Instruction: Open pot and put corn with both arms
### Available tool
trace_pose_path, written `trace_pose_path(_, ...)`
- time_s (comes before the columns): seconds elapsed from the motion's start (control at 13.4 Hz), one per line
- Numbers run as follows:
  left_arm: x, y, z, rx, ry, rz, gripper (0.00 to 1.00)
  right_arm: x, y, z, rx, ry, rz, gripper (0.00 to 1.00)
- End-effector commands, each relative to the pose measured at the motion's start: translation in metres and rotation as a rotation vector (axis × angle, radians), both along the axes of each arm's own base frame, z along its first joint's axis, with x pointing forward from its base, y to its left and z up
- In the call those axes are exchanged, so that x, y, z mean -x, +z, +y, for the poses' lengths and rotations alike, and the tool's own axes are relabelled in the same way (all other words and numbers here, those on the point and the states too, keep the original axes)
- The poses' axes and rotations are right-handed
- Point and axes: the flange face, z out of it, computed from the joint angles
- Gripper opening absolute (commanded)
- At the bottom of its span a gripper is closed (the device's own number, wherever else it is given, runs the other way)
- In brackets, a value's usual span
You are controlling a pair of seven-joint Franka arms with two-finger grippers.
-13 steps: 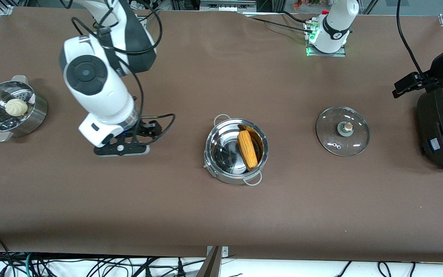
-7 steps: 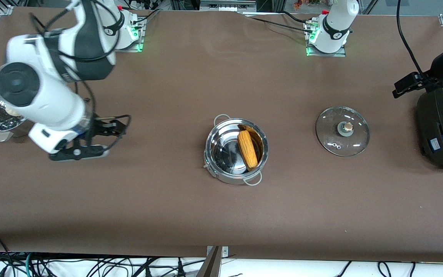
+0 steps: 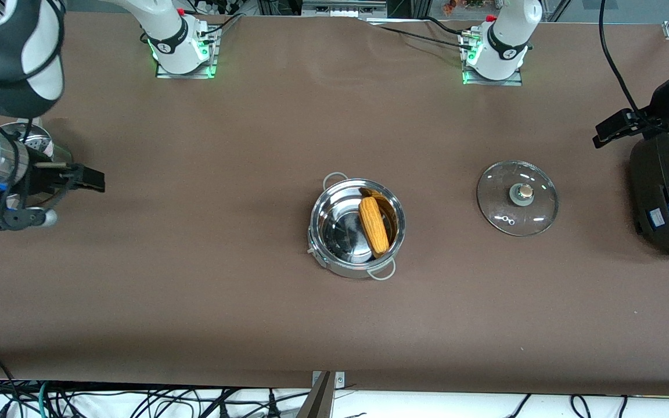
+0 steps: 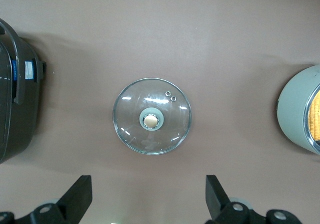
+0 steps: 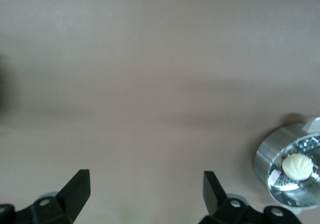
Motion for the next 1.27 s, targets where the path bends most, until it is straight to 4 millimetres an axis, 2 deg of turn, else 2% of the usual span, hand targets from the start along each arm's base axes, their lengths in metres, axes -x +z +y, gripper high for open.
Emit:
trace_pose_path(0.0,-0.001,0.005,0.001,0.016,-0.013,0.007,1.0,0.021,-0.002,-0.01,-0.034,0.004,0.022,1.0)
trace_pose_path(0.22,-0.001,0.004,0.002,0.016,-0.013,0.008,1.0,0.03,-0.002,-0.01,-0.045,0.024,0.006,1.0)
trace_pose_path(0.3,-0.001,0.004,0.002,0.016,-0.013,0.008,1.0,0.036,-0.001,-0.023,-0.064,0.007,0.008,1.0)
trace_pose_path(0.45,-0.001,0.004,0.002,0.016,-0.013,0.008,1.0,0.043,0.001,-0.023,-0.066,0.014,0.017,1.0)
trace_pose_path(0.75,-0.001,0.004,0.002,0.016,-0.013,0.008,1.0,0.086,0.003,-0.024,-0.03,-0.044,-0.058,1.0)
trace_pose_path(1.04,-0.001,0.004,0.002,0.016,-0.015,0.008,1.0,0.084,0.01,-0.04,-0.035,-0.071,-0.075,1.0)
trace_pose_path(1.19,-0.001,0.004,0.003,0.016,-0.013,0.008,1.0,0.084,0.01,-0.038,-0.037,-0.068,-0.073,1.0)
